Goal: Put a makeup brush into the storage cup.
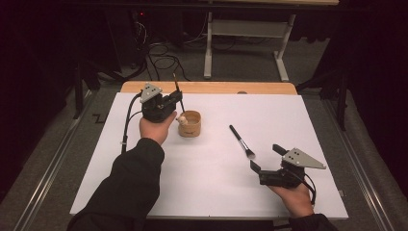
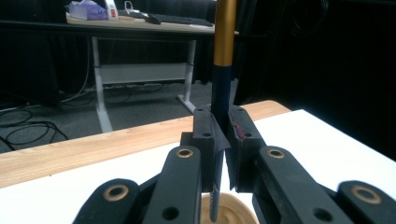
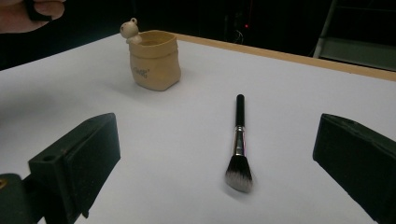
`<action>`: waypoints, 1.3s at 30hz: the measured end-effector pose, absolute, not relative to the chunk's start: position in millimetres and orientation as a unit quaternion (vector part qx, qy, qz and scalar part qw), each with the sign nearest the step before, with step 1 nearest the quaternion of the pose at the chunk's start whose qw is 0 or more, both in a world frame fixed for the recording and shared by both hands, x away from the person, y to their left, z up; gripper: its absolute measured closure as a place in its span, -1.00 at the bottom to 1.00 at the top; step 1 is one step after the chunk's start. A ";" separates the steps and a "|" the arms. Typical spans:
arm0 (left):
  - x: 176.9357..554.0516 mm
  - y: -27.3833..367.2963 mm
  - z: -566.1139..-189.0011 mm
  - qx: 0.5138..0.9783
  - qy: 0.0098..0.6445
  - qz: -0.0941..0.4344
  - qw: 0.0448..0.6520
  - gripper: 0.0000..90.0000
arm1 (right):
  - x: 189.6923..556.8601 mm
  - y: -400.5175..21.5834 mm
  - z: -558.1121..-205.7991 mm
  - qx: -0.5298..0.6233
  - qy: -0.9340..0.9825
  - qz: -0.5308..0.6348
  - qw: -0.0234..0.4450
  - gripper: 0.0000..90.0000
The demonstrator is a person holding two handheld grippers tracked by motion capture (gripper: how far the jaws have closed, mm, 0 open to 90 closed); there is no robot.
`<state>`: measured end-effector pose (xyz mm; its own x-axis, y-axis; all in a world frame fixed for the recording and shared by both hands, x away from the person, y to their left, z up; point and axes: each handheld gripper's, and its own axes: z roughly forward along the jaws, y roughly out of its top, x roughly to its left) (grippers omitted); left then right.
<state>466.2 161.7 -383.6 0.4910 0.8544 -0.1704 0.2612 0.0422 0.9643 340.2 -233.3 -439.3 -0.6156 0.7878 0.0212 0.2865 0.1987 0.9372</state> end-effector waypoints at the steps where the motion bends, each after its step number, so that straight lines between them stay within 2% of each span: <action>1: 467.2 161.3 -384.5 0.642 0.435 0.257 0.576 0.85 | 340.1 -233.1 -439.5 0.365 0.736 0.516 0.243 -0.96; 15: 474.6 152.7 -397.9 0.651 0.439 0.263 0.561 0.85 | 340.1 -231.3 -440.8 0.362 0.740 0.513 0.241 -0.94; 39: 476.3 155.9 -434.1 0.673 0.456 0.240 0.530 0.85 | 340.5 -229.9 -442.3 0.359 0.743 0.513 0.237 -0.92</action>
